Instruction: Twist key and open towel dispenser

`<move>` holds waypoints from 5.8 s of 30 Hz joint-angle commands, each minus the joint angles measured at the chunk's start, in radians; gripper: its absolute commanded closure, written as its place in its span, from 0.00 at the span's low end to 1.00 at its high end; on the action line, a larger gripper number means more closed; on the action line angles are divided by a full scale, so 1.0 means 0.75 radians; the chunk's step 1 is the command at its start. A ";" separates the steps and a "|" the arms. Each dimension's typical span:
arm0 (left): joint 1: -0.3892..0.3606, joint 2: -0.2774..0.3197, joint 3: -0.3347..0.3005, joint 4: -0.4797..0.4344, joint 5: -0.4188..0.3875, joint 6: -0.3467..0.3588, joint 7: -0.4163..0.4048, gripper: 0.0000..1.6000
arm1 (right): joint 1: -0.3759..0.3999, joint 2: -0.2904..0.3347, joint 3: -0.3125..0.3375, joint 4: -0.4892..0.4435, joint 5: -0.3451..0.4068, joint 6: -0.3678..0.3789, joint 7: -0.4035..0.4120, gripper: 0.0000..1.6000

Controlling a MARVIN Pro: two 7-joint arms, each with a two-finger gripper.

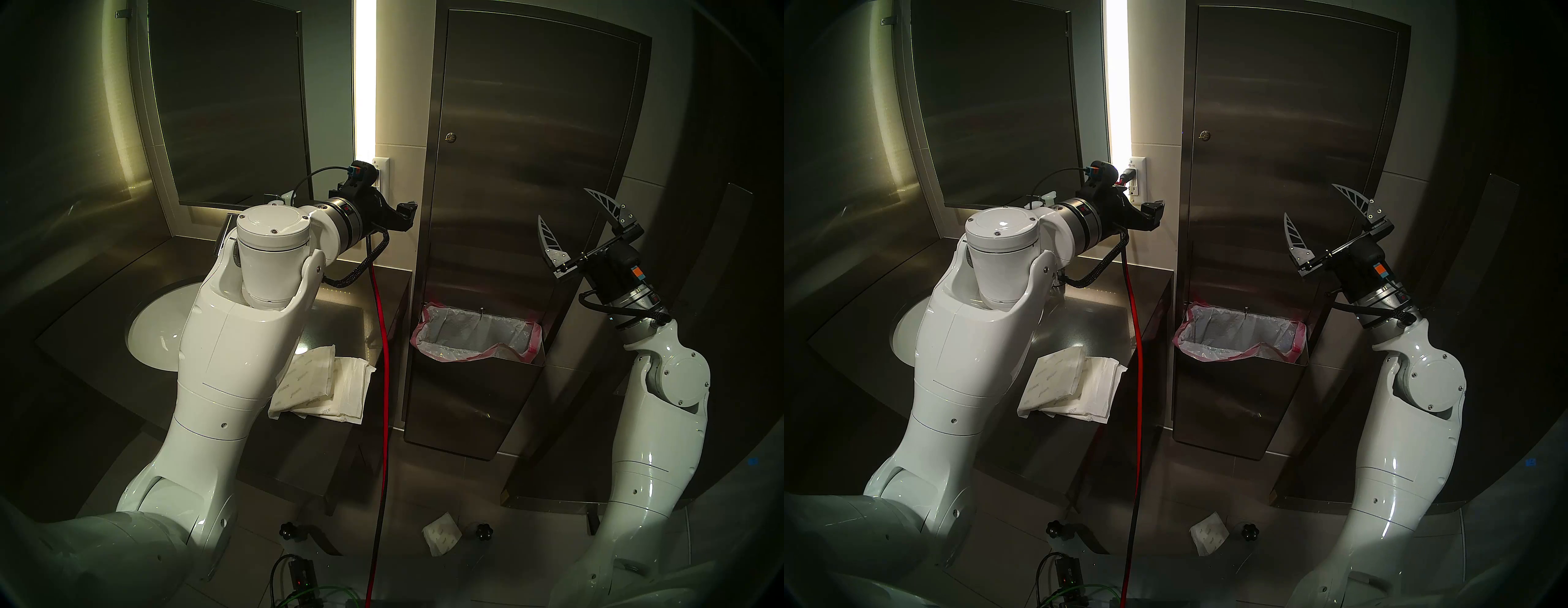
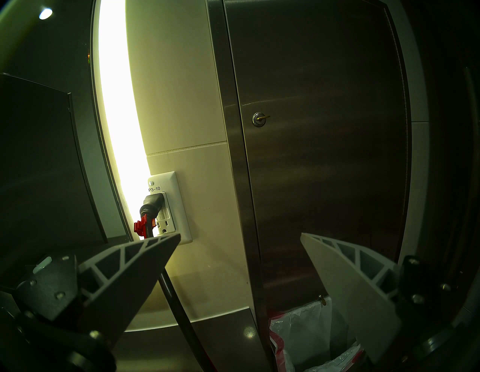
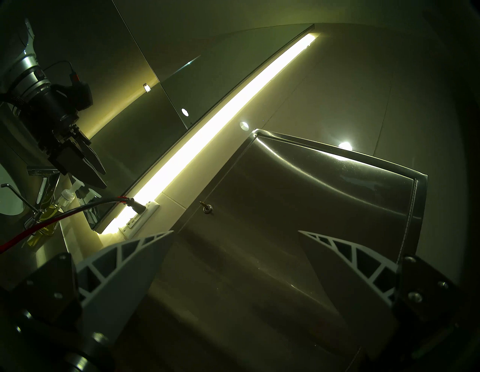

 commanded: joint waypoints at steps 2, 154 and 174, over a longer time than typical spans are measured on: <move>-0.019 -0.002 -0.002 -0.009 0.003 -0.002 0.001 0.00 | 0.113 -0.018 -0.106 0.037 -0.056 -0.024 -0.021 0.00; -0.019 -0.004 -0.003 -0.009 0.006 -0.001 -0.001 0.00 | 0.843 -0.264 -0.618 0.849 -1.735 0.323 -1.364 0.00; -0.019 -0.004 -0.003 -0.009 0.006 -0.001 -0.001 0.00 | 0.820 -0.242 -0.600 0.916 -1.729 0.341 -1.371 0.00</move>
